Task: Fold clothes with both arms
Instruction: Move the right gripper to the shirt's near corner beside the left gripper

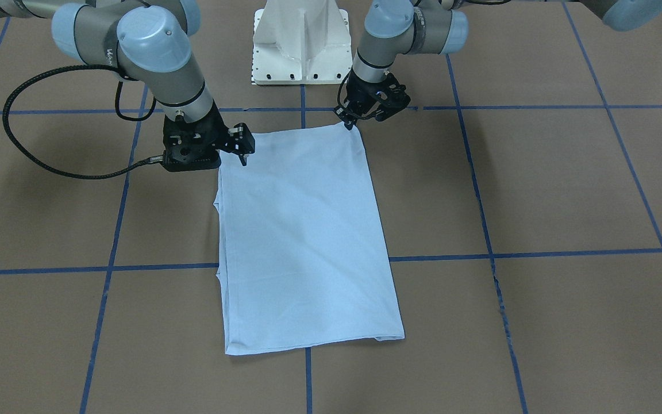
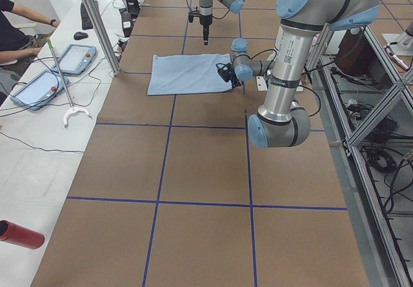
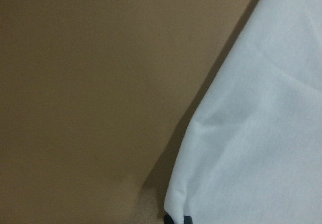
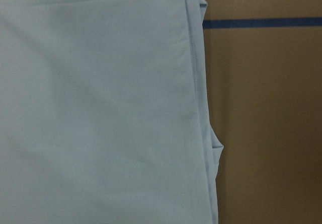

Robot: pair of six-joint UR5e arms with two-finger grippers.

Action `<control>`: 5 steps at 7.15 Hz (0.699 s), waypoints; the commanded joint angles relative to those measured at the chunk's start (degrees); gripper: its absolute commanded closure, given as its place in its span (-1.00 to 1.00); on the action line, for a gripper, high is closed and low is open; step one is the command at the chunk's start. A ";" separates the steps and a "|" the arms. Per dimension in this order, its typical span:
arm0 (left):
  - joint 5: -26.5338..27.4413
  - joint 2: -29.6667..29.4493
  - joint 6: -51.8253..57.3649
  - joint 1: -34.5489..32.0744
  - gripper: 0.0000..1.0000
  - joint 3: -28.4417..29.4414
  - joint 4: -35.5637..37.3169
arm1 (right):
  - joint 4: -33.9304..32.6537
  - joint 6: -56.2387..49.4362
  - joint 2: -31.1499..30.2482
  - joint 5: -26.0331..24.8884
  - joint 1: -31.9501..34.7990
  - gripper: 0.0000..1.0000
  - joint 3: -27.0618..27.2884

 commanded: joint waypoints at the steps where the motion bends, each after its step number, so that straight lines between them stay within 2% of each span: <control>1: -0.07 -0.16 2.14 -0.03 1.00 -0.66 1.69 | 0.06 9.34 0.18 -2.97 -4.70 -1.00 0.40; 4: -0.16 -0.33 2.15 -0.12 1.00 -1.36 1.78 | 0.15 17.97 -0.87 -7.10 -8.32 -1.00 0.58; 5: -0.16 -0.33 2.15 -0.12 1.00 -1.45 1.69 | 2.94 21.21 -3.05 -9.99 -10.15 -1.00 1.97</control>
